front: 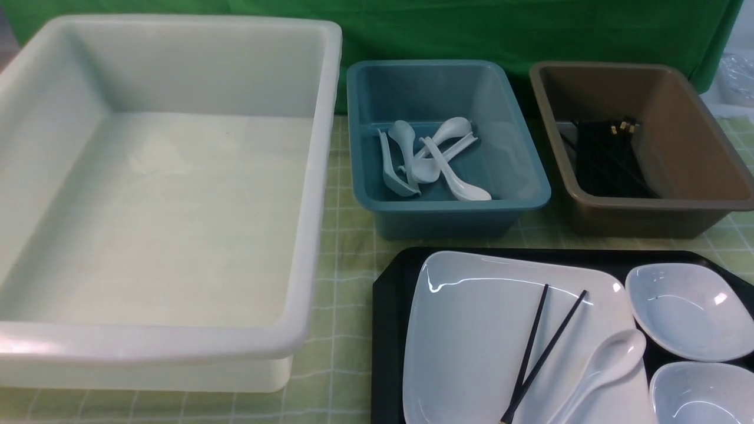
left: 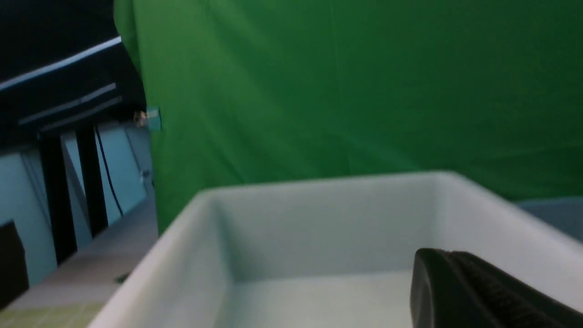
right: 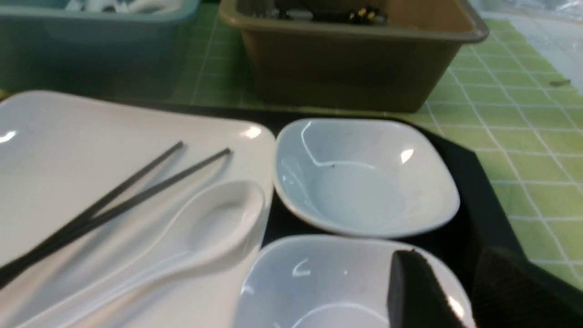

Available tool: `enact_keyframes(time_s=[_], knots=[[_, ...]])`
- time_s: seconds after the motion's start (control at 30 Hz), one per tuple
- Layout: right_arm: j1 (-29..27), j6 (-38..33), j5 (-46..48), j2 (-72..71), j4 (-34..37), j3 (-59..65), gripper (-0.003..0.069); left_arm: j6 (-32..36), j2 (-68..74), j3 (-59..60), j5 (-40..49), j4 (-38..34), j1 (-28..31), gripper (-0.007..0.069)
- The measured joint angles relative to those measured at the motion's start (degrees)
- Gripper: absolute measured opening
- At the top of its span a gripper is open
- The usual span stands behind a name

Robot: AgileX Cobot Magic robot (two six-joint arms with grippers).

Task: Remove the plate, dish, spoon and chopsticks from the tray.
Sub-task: Use the right arm to grab a pair of chopsticks from the plate

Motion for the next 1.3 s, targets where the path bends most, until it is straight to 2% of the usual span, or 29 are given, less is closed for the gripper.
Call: enact_keyframes(time_s=[0.1, 0.2, 0.23, 0.3, 0.37, 0.43, 0.5, 0.63, 0.77, 0.83, 0.9, 0.93, 0.97, 1.03, 1.07, 1.1, 1.2, 1.3], knots=[[0.00, 0.78, -1.77, 0.00, 0.33, 0.00, 0.0240, -0.33, 0.00, 0.00, -7.73, 0.06, 0.00, 0.0020], [0.00, 10.41, -4.24, 0.00, 7.39, 0.00, 0.0240, -2.18, 0.00, 0.00, -10.70, 0.27, 0.00, 0.0020], [0.00, 10.41, -4.54, 0.00, 8.15, 0.00, 0.0240, -2.50, 0.00, 0.00, -10.89, 0.26, 0.00, 0.0020], [0.00, 27.71, -9.44, 0.00, 17.35, 0.00, 0.0240, -11.96, 0.00, 0.00, -14.19, 0.26, 0.00, 0.0020], [0.00, 35.27, -12.15, 0.00, 18.92, 0.00, 0.0240, -20.18, 0.00, 0.00, -15.52, 0.20, 0.00, 0.0020], [0.00, 39.20, -14.17, 0.00, 19.72, 0.00, 0.0240, -27.85, 0.00, 0.00, -16.04, 0.14, 0.00, 0.0020], [0.00, 40.83, -15.04, 0.00, 20.05, 0.00, 0.0240, -31.27, 0.00, 0.00, -16.39, 0.15, 0.00, 0.0020], [0.00, 41.98, -17.12, 0.00, 20.23, 0.00, 0.0240, -31.52, 0.00, 0.00, -20.19, -0.43, 0.00, 0.0020], [0.00, 42.91, -23.32, 0.00, 20.29, 0.00, 0.0228, -31.52, -0.05, -0.15, -26.54, -7.54, 0.00, 0.0020], [0.00, 43.38, -26.03, -0.02, 19.33, -0.60, 0.0199, -31.52, -0.05, -2.25, -26.84, -11.28, 0.00, 0.0020], [0.36, 43.43, -24.90, -0.08, 16.47, -2.92, 0.0161, -31.52, 0.22, -6.33, -24.86, -12.04, 0.00, 0.0020], [1.11, 43.04, -20.32, 0.20, 10.42, -7.84, 0.0118, -31.52, 1.63, -13.05, -18.02, -10.55, 0.00, 0.0020], [1.31, 43.04, -19.60, 0.32, 9.71, -9.36, 0.0113, -31.52, 1.87, -13.88, -16.96, -9.80, 0.00, 0.0020], [2.91, 39.83, -8.11, 4.60, 2.23, -20.48, 0.0069, -31.79, 7.45, -26.29, 1.54, -3.37, 0.00, 0.0020], [3.17, 38.78, -6.08, 5.10, 1.92, -22.22, 0.0067, -31.79, 8.60, -27.99, 4.38, -2.85, 0.00, 0.0020], [4.04, 34.07, 1.17, 8.97, 0.68, -27.37, 0.0064, -31.33, 12.27, -32.15, 11.65, -1.95, 0.00, 0.0020], [6.11, 23.99, 17.76, 19.41, -0.75, -38.96, 0.0065, -22.00, 23.09, -43.35, 36.97, -3.63, 0.00, 0.0020], [7.15, 17.38, 34.52, 30.22, -1.06, -47.25, 0.0067, -12.17, 34.18, -49.89, 55.31, -8.81, 0.00, 0.0020]])
